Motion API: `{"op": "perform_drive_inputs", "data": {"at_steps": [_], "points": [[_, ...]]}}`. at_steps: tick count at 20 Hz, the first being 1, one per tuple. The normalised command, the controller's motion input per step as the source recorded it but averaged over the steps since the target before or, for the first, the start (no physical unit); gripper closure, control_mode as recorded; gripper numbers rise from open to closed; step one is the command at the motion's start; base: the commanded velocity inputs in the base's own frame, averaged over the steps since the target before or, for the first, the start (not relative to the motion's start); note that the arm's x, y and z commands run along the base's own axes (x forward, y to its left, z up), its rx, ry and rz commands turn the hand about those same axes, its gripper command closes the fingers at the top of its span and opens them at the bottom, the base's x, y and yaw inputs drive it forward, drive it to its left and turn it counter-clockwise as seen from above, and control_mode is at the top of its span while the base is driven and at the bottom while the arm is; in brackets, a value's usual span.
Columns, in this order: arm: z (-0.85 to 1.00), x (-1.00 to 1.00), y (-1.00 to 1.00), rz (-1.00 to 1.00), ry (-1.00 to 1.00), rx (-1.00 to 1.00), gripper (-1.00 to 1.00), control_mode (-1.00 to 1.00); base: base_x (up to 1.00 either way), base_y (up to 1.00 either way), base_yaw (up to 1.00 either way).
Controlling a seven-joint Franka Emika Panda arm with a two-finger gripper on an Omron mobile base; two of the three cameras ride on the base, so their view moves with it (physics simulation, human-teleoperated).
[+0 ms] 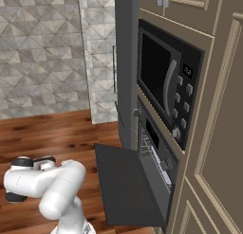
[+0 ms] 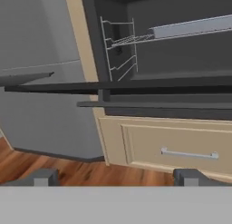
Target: Take the baked cake out of the oven and place it on the plate for cooling. Then close the oven door.
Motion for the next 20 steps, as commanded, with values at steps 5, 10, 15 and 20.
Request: {"op": "perform_drive_inputs", "data": {"at_steps": [5,10,15,20], "points": [[-0.02,0.08,-0.34,-0.18,-0.06,0.0,-1.0,-1.0,0.0,0.0,0.0],[0.0,0.0,-0.26,-0.19,-0.13,0.0,-1.0,-1.0,0.0,0.0,0.0],[0.0,0.0,-0.28,-0.16,-0.19,0.0,-1.0,-1.0,0.0,0.0,0.0],[-0.08,0.02,-0.11,-0.12,-0.16,0.0,-1.0,-1.0,0.0,0.0,0.0]]}}
